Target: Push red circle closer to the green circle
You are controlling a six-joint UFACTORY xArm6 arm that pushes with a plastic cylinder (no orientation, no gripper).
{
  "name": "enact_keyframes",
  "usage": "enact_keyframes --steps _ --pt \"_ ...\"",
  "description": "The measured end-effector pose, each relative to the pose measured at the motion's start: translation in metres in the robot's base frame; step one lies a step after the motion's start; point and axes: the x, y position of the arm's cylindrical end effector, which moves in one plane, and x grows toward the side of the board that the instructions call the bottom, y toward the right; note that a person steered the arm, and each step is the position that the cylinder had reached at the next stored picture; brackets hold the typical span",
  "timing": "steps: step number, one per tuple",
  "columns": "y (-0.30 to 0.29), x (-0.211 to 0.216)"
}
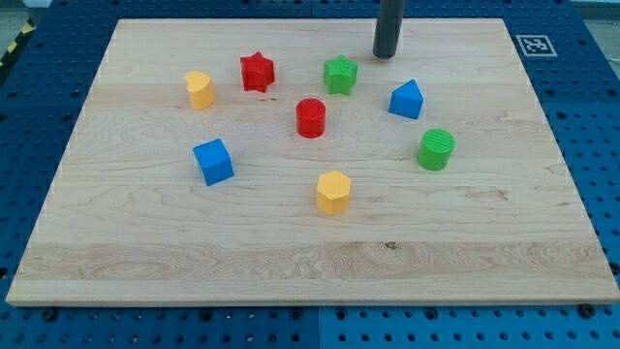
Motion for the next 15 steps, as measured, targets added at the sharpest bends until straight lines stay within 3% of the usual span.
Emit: enact_keyframes --steps 3,6,9,11,13,15 --pt "-0.002 0.023" --pt "-0.099 0.025" --pt "-0.116 0.14" --pt "-0.116 0.193" --pt "-0.105 0.215" --pt "-0.072 0.21"
